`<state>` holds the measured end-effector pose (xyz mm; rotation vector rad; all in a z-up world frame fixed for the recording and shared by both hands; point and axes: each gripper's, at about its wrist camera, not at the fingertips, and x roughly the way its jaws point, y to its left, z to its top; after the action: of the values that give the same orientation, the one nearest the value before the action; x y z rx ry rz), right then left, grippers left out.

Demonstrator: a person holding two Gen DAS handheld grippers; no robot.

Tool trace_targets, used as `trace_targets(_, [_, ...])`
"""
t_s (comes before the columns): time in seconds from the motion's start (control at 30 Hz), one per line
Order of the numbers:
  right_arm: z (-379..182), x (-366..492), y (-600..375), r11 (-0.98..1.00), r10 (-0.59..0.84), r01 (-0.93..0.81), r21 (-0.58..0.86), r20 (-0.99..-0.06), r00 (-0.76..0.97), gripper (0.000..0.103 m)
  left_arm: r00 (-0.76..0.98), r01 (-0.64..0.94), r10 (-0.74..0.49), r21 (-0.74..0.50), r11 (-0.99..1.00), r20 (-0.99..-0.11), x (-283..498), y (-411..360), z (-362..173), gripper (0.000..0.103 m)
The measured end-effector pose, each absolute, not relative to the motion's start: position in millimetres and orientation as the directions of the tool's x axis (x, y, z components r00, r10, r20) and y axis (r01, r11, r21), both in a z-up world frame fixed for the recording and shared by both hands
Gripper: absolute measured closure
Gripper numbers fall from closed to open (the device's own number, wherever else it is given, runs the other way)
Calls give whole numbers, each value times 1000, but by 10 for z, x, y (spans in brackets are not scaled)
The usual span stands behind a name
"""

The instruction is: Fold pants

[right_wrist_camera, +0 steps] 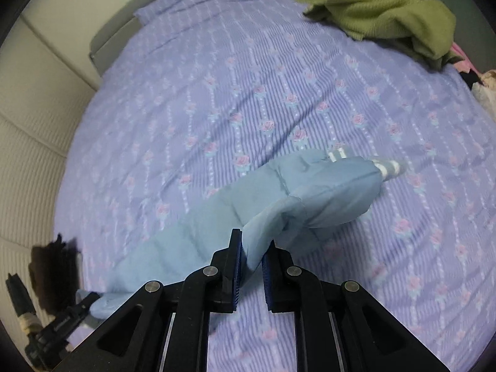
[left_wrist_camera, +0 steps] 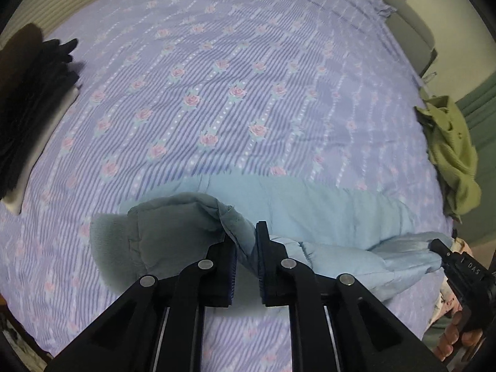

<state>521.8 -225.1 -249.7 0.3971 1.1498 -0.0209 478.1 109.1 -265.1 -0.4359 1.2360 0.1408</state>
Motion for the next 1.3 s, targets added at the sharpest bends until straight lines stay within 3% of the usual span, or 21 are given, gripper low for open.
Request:
trace_targets(0.1, [-2599, 5405, -2197, 937, 151, 234, 261, -903, 402, 87, 277, -342, -104, -199, 918, -955, 4973, 1092, -2770, 85])
trace_targets(0.23, [-2521, 5520, -2162, 953, 72, 244, 181, -915, 398, 43, 242, -339, -96, -177, 924, -965, 5070, 1132, -2763, 81])
trace_targets(0.27, [-2449, 5510, -2165, 956, 37, 250, 153, -909, 414, 38, 245, -332, -97, -178, 926, -965, 5060, 1147, -2713, 78])
trace_targets(0.33, [-2242, 5408, -2168, 960, -21, 254, 115, -879, 476, 34, 282, -304, -49, -138, 943, -958, 5006, 1131, -2539, 61])
trace_targets(0.37, [-2163, 5350, -2151, 962, -39, 254, 101, -870, 492, 30, 315, -283, -19, -113, 952, -949, 4983, 1120, -2437, 34])
trace_targets(0.4, [-2074, 5266, -2129, 966, -52, 244, 87, -857, 513, 29, 382, -253, 22, -82, 964, -924, 4920, 1097, -2263, 19])
trace_targets(0.47, [-1942, 5115, -2079, 973, -85, 227, 48, -838, 539, 29, 476, -210, 63, -44, 977, -877, 4803, 1096, -2001, 10])
trace_targets(0.53, [-1835, 4932, -2044, 977, -92, 211, 35, -821, 563, 29, 534, -171, 77, -18, 985, -842, 4680, 1139, -1807, 9])
trace_targets(0.63, [-1844, 4700, -1922, 990, 8, 110, 87, -818, 575, 29, 564, -136, 65, -15, 991, -823, 4478, 1373, -1749, 9])
trace_targets(0.8, [-2231, 4532, -1523, 993, 119, -84, 88, -854, 507, 29, 493, -69, 68, 39, 997, -867, 4128, 1669, -2146, 11])
trace_targets(0.93, [-2613, 4531, -1258, 975, 211, -157, 158, -882, 422, 30, 407, -96, -11, -55, 994, -914, 4011, 1898, -2532, 20])
trace_targets(1.23, [-2986, 4489, -1072, 966, 248, -151, 208, -909, 335, 38, 366, -211, -162, -251, 945, -916, 4167, 2113, -2963, 32])
trace_targets(1.3, [-3031, 4471, -1049, 966, 252, -142, 216, -911, 327, 41, 317, -232, -189, -269, 935, -929, 4249, 2082, -3136, 47])
